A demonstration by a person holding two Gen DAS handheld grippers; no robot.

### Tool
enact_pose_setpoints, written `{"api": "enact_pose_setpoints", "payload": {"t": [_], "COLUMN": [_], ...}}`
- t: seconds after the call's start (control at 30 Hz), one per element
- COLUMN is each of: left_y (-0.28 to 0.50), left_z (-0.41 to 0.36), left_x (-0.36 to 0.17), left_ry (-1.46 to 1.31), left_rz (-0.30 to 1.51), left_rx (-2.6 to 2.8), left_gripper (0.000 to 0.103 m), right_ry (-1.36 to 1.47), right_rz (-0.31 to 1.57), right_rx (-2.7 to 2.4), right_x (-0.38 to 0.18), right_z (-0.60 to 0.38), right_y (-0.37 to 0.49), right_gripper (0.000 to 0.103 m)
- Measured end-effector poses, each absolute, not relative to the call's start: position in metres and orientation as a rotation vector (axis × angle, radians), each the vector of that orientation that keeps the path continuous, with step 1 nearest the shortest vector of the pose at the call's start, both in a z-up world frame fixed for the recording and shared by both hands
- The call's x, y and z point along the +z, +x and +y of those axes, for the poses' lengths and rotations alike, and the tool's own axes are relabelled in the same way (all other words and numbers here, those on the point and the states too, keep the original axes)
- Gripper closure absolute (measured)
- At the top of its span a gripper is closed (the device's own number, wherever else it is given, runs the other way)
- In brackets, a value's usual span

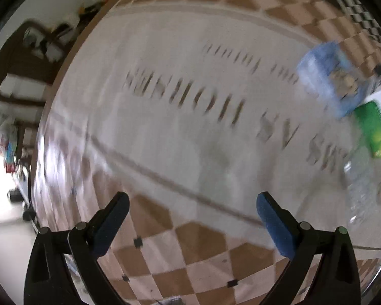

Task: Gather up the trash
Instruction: 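Grasp the blue cartoon snack bag with the left tool while the right tool grasps the white box, then carry the snack bag and white box over the bin and release both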

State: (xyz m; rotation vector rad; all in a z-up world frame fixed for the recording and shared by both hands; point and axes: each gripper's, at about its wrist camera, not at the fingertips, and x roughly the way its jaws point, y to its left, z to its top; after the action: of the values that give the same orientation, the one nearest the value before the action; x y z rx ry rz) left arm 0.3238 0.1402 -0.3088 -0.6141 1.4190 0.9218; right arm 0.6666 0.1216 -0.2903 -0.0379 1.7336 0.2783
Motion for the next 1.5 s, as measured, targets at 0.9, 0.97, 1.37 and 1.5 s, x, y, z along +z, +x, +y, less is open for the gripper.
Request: {"api": "enact_pose_setpoints", "payload": {"t": [0.9, 0.97, 1.37, 1.5], "left_y": [0.509, 0.509, 0.442, 0.405], "left_z": [0.139, 0.142, 0.137, 0.134], "left_x": [-0.327, -0.327, -0.282, -0.262], "left_ry": [-0.126, -0.151, -0.259, -0.313], "left_rz": [1.624, 1.620, 1.476, 1.414], "left_rx": [0.211, 0.216, 0.353, 0.403], "left_gripper": [0.025, 0.030, 0.036, 0.036], "right_ry": [-0.063, -0.066, -0.108, -0.138], "right_rz": [1.699, 1.699, 1.612, 1.585], "right_rx": [0.225, 0.232, 0.300, 0.341], "right_x": [-0.281, -0.281, -0.261, -0.254], "right_z": [-0.017, -0.016, -0.017, -0.021], "right_y": [0.701, 0.702, 0.676, 0.657], "right_gripper": [0.010, 0.010, 0.011, 0.011]}}
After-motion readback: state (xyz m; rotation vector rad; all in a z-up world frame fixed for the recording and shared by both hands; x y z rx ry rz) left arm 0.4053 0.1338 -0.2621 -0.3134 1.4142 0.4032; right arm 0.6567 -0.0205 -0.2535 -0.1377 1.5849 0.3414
